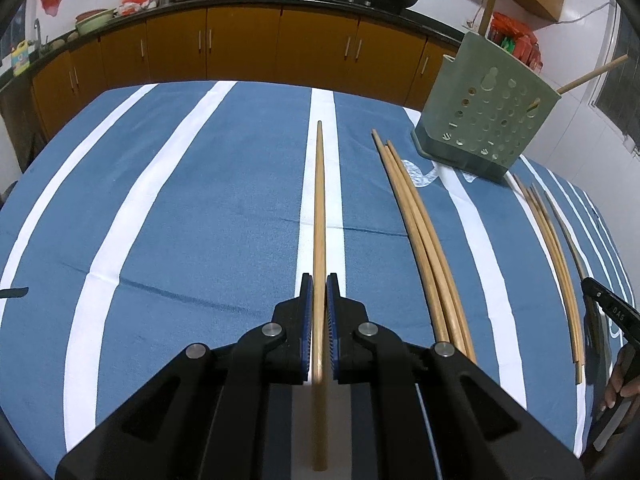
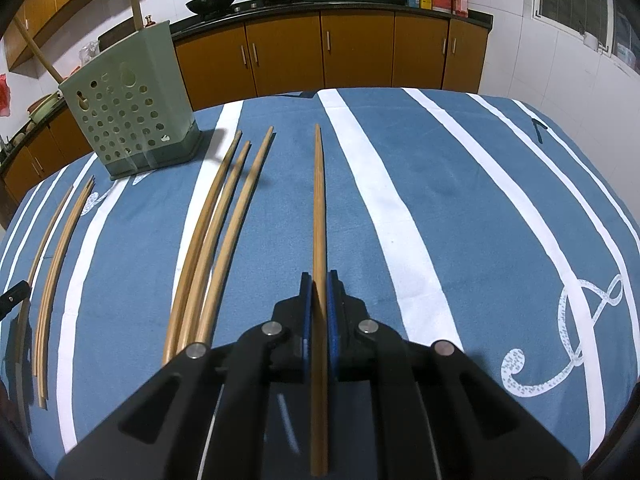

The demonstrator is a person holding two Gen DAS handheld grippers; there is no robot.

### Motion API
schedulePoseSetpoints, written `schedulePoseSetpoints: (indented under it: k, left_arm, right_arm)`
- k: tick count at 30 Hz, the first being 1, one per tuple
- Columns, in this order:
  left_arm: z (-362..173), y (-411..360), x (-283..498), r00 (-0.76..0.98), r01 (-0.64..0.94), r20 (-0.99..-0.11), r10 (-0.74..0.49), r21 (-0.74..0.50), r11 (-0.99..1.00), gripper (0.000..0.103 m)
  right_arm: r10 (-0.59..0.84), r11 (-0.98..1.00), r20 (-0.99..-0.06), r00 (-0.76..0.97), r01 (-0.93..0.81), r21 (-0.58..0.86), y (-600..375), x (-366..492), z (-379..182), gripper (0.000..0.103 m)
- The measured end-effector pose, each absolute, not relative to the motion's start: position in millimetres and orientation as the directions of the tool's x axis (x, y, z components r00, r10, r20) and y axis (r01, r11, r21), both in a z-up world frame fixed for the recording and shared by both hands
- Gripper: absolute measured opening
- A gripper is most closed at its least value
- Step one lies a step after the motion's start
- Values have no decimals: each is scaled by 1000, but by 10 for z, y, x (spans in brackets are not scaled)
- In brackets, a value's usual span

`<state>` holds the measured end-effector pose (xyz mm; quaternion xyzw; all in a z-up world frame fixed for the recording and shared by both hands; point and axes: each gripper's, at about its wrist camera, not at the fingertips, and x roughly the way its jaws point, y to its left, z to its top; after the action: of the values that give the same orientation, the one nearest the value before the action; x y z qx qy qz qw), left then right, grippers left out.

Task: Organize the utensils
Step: 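Grasp another chopstick with the left tool while the right tool grasps one too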

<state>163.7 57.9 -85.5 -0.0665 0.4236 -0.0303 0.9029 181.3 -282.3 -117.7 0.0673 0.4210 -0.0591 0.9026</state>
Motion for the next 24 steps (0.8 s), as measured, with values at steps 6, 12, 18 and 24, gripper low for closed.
schedulePoseSetpoints:
  k: [6, 12, 18, 24]
  left_arm:
    - [-861, 629, 1634, 641, -6, -756, -136, -182, 983, 8]
    - [-868, 636, 1632, 641, -7, -755, -140, -188, 982, 8]
    - [-865, 632, 1635, 641, -7, -755, -138, -185, 983, 8]
    - [-865, 635, 1637, 641, -7, -756, -135, -182, 983, 8]
  right_arm:
    - [-51, 984, -768, 638, 163, 70, -2824, 1815, -1176, 9]
    - [-50, 984, -768, 639, 163, 72, -2824, 1814, -1177, 9]
    - [-49, 984, -768, 639, 163, 73, -2821, 1816, -1178, 9]
    - [-49, 984, -768, 639, 163, 73, -2817, 1814, -1180, 9]
